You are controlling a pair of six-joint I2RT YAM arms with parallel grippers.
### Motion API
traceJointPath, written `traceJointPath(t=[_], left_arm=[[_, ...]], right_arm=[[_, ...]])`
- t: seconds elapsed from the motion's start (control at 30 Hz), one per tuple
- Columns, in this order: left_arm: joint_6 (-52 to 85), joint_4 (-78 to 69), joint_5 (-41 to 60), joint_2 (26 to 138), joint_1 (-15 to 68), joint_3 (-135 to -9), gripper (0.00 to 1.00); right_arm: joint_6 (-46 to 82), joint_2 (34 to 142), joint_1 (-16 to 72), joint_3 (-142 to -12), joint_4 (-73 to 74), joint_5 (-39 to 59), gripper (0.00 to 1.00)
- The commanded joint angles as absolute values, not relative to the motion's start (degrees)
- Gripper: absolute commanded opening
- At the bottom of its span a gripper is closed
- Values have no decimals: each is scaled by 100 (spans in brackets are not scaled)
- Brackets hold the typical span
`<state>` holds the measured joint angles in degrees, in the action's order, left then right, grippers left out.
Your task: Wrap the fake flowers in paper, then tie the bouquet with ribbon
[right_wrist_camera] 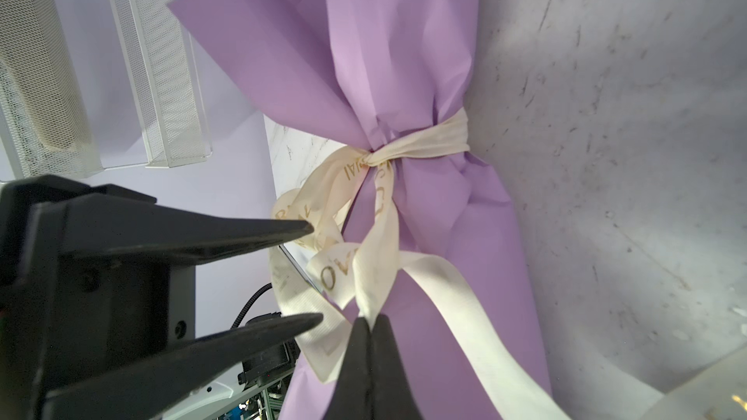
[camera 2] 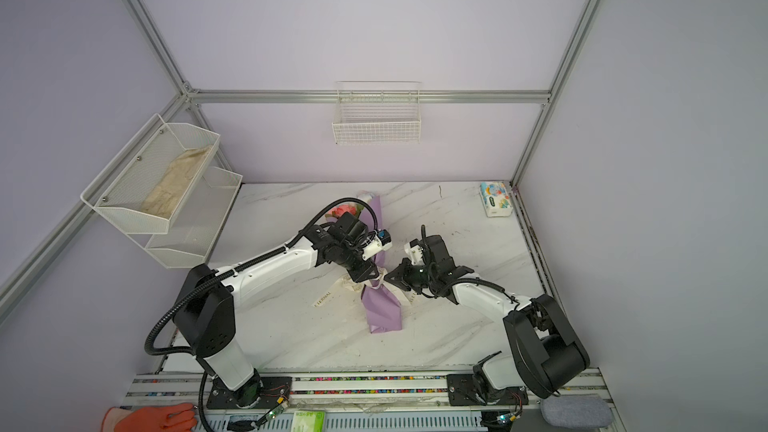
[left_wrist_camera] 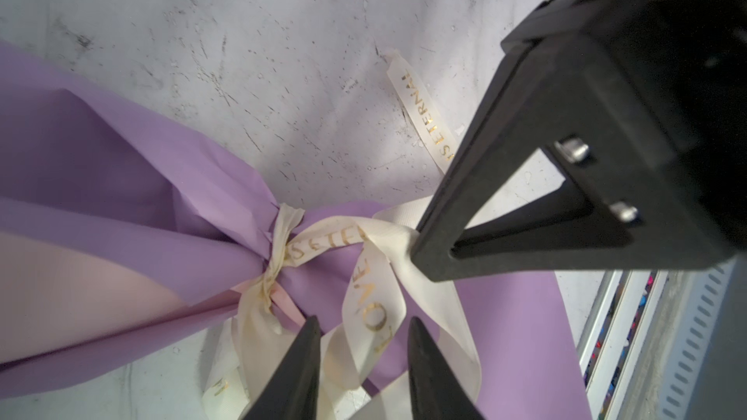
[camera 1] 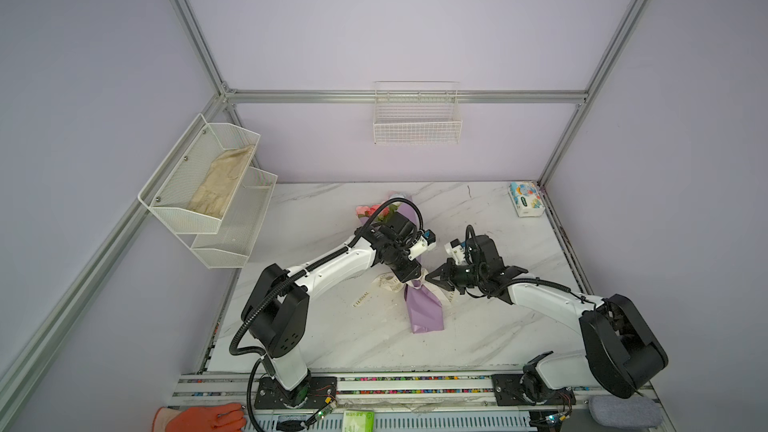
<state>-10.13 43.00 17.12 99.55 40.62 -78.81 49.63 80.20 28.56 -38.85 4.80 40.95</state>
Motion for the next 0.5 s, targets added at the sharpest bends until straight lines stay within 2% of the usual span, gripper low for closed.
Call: traceJointPath(t=[0.0, 0.1, 0.33, 0.47], left_arm=[[-1206, 4592, 2029, 10091, 4047, -8536, 36], [-1219, 4659, 2062, 10175, 4050, -8596, 35], [-1239, 4643, 2018, 10085, 4043, -8666, 7], [-1197, 4526, 2030, 9956, 4017, -8597, 0]], right_arm=[[4930, 7901, 2874, -3990, 413, 4078, 0], [4931, 7901, 2874, -4000, 405, 4078, 0], [4913, 7895, 2874, -3971, 397, 4056, 0], [4755, 7901, 2874, -3919, 177, 3895, 0]])
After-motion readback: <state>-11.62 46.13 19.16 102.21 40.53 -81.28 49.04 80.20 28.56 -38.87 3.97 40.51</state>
